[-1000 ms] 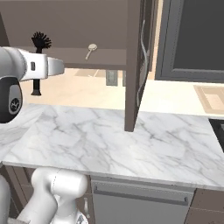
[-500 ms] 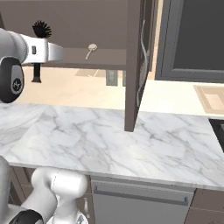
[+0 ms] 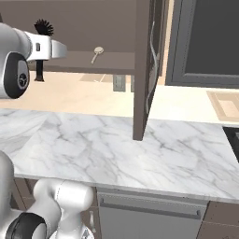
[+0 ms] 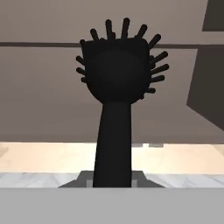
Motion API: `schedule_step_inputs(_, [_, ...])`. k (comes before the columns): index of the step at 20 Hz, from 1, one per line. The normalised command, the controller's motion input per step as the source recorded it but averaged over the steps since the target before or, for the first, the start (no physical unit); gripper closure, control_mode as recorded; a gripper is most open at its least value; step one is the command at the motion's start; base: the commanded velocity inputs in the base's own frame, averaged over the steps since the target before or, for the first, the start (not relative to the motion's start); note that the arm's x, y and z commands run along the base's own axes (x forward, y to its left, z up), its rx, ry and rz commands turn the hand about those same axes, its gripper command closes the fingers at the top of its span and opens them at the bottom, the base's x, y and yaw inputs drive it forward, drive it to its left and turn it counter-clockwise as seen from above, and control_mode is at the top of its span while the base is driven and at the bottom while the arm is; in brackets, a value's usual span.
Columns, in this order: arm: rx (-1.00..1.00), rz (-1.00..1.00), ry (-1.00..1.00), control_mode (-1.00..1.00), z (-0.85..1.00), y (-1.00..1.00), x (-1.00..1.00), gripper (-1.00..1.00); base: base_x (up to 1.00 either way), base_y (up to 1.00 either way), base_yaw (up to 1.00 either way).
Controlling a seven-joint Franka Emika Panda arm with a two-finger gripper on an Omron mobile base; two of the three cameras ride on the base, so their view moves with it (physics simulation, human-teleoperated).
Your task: Pick up the dish brush and dish brush from the sink, and place them back in the cabinet, and close the cabinet doors.
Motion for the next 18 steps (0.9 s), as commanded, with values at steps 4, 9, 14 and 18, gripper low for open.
schedule_step_inputs(4, [-0.01,0.07,0.00,-1.00,0.00,0.28,0.29,1.00,0.00,0.00,0.00])
schedule_step_inputs(9, [-0.03,0.06,0.00,-1.00,-0.09,0.34,0.37,1.00,0.00,0.00,0.00])
schedule_step_inputs(14, [-0.01,0.03,-0.04,-1.00,-0.01,0.25,0.41,1.00,0.00,0.00,0.00])
schedule_step_inputs(18, [0.00,0.02,-0.01,-1.00,-0.07,0.18,0.52,1.00,0.00,0.00,0.00])
